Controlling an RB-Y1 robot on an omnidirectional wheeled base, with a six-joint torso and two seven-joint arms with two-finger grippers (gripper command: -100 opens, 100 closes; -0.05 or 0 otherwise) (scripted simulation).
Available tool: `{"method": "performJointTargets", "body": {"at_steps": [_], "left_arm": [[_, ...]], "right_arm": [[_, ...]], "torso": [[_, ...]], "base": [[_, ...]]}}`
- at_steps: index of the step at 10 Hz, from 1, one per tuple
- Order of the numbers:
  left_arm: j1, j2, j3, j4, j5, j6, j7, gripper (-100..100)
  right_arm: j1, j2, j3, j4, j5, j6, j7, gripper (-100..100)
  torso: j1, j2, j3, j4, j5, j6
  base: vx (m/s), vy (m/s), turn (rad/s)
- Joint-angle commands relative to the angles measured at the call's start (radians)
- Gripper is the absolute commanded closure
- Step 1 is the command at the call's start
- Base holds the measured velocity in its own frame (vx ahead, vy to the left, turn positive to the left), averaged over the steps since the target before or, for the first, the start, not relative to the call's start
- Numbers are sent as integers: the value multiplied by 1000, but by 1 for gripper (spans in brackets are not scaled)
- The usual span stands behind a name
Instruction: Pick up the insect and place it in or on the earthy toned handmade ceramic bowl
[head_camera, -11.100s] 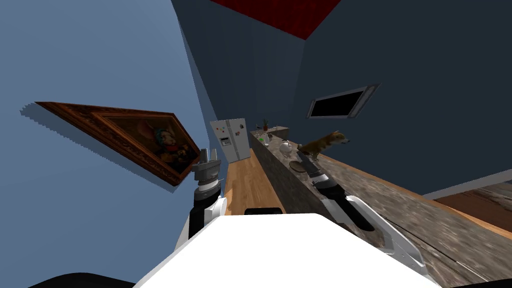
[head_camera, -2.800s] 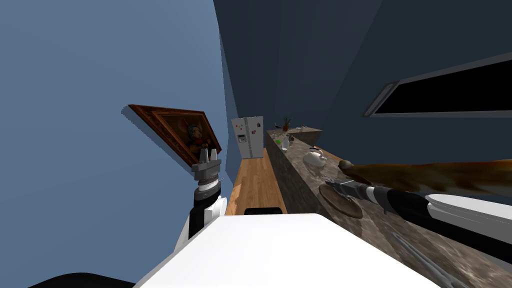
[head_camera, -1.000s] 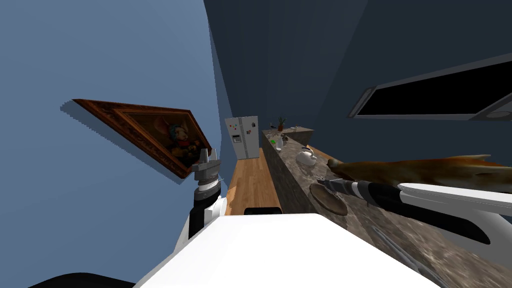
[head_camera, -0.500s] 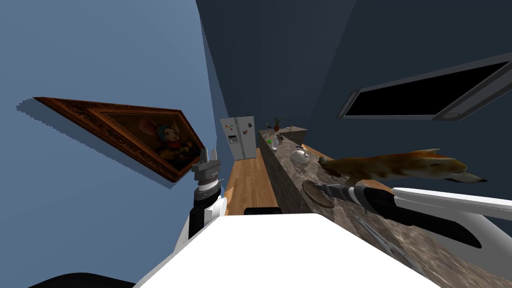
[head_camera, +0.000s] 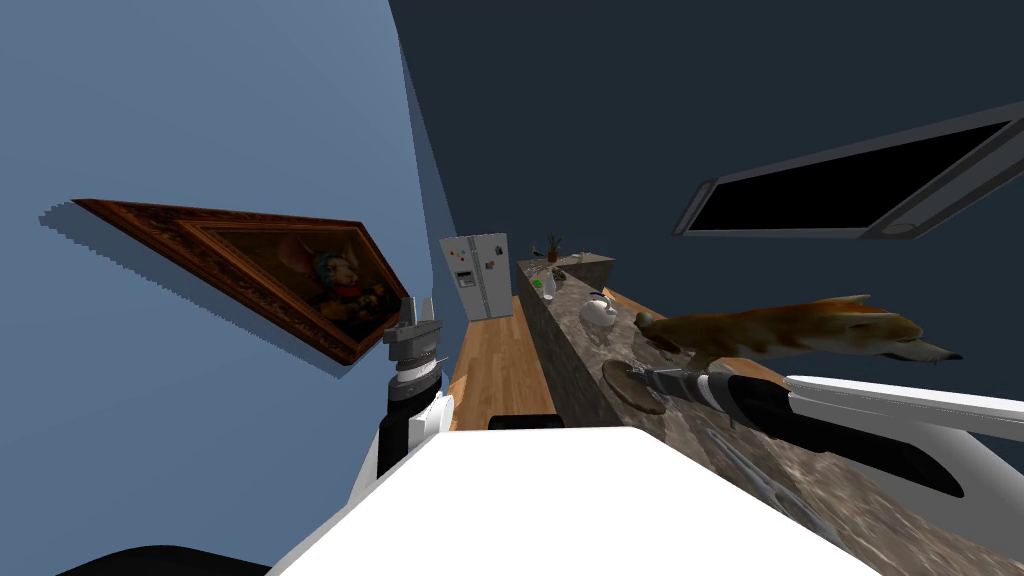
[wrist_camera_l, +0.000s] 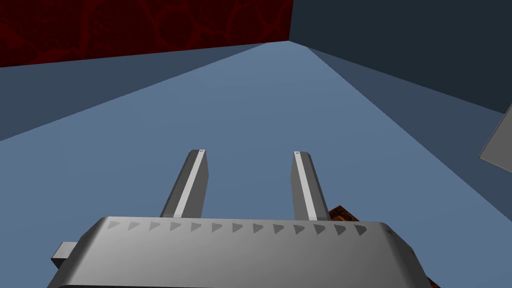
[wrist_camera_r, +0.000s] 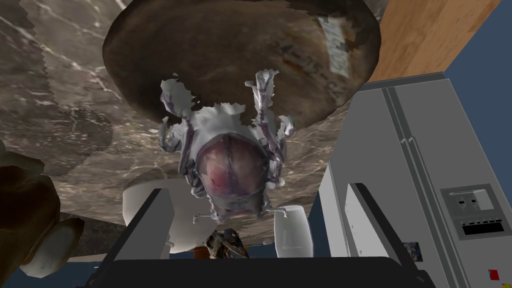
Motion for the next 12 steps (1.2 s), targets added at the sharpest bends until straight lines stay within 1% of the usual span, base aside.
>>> {"method": "performJointTargets", "body": {"at_steps": [1, 2, 3, 4, 5, 6, 7, 8, 9, 10, 11, 12], "left_arm": [[0, 0, 0, 0, 0, 0, 0, 0], [0, 0, 0, 0, 0, 0, 0, 0], [0, 0, 0, 0, 0, 0, 0, 0], [0, 0, 0, 0, 0, 0, 0, 0], [0, 0, 0, 0, 0, 0, 0, 0], [0, 0, 0, 0, 0, 0, 0, 0], [0, 0, 0, 0, 0, 0, 0, 0], [0, 0, 0, 0, 0, 0, 0, 0], [0, 0, 0, 0, 0, 0, 0, 0], [0, 0, 0, 0, 0, 0, 0, 0], [0, 0, 0, 0, 0, 0, 0, 0], [0, 0, 0, 0, 0, 0, 0, 0]], "right_arm": [[0, 0, 0, 0, 0, 0, 0, -100], [0, 0, 0, 0, 0, 0, 0, 0], [49, 13, -50, -34, -14, 17, 0, -100], [49, 13, -59, -34, -14, 17, 0, -100], [90, 26, -95, -68, -28, 34, 0, -100], [98, 26, -118, -68, -28, 34, 0, -100], [131, 39, -144, -102, -42, 51, 0, -100], [147, 39, -168, -102, -42, 51, 0, -100], [147, 39, -177, -102, -42, 51, 0, -100], [184, 53, -207, -136, -56, 68, 0, -100], [196, 53, -234, -136, -56, 68, 0, -100], [233, 66, -263, -171, -70, 85, 0, -100]], "torso": [[0, 0, 0, 0, 0, 0], [0, 0, 0, 0, 0, 0], [0, 0, 0, 0, 0, 0], [-1, 0, 0, 0, 0, 0], [-1, -1, 0, 0, 0, 0], [-1, 0, 0, 0, 0, 0], [0, 0, 0, 0, 0, 0], [1, 0, 0, 0, 0, 0], [1, 0, 0, 0, 0, 0], [1, 0, 0, 0, 0, 0], [1, 0, 0, 0, 0, 0], [1, 0, 0, 0, 0, 0]], "base": [[0, 0, 0], [0, 0, 0], [9, -21, -4], [10, -28, 1], [8, -33, 0], [-7, -8, 24], [-5, -5, 18], [0, 0, 0], [0, 0, 0], [0, 0, 0], [-4, -4, 14], [-11, -11, 36]]}}
